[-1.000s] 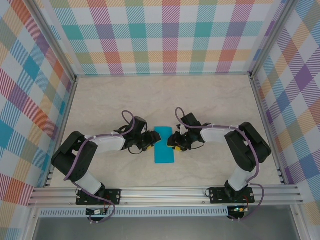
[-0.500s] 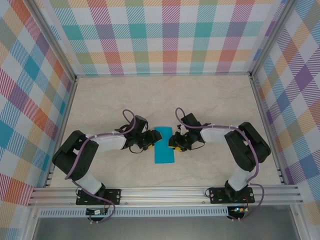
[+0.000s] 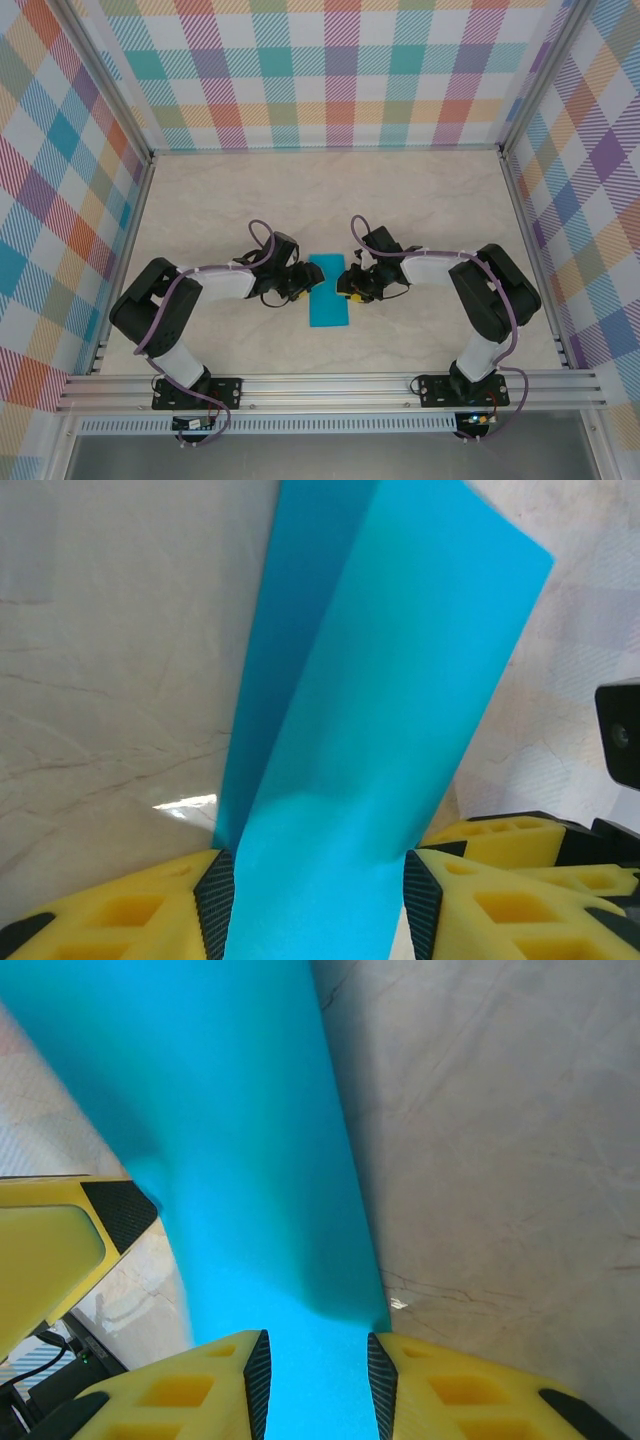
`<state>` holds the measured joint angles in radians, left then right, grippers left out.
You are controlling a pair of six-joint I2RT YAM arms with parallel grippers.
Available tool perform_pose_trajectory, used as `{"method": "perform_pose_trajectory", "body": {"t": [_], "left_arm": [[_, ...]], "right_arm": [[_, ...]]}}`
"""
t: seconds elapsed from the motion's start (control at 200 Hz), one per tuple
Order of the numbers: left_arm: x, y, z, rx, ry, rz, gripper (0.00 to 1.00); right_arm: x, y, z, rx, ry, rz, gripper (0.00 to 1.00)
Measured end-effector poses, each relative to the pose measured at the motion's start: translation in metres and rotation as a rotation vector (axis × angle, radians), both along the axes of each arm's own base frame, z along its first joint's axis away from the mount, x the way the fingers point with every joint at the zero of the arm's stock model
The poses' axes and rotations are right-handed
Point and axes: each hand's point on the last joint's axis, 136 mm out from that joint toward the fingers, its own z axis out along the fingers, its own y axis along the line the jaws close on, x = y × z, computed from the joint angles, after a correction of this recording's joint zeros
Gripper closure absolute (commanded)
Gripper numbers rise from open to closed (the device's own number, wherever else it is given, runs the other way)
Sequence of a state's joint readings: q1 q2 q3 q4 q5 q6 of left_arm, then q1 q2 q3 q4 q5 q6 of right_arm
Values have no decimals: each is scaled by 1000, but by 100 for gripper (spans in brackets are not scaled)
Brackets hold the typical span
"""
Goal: Fold a paper plane with a square sheet of paper (pick it up from the middle)
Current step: Fold the triangle a second time at the center of the table.
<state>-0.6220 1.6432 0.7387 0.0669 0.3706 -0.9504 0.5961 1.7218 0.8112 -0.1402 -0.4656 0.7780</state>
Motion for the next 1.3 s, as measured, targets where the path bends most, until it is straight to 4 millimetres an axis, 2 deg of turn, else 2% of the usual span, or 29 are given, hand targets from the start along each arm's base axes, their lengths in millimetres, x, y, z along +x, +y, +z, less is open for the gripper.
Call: {"method": "perform_pose_trajectory", "body": {"t": [0.18,0.41,0.61,0.965,1.3], "left_arm": [[1,-4,4,-18,-17,-7,50],[8,-9,14,-51,-51,-1,45],[9,-3,18,-13,-74,0,45],[26,4,32,81,-128,14,40],[17,10,21,102,-93,9,38]], "right_arm": [[0,0,0,2,0,1,64],[0,1,0,4,2,1,64],[-1,1,0,4,5,2,67],[0,-1,-2,5,15,-1,69],[-1,0,-2,4,16,0,68]]}}
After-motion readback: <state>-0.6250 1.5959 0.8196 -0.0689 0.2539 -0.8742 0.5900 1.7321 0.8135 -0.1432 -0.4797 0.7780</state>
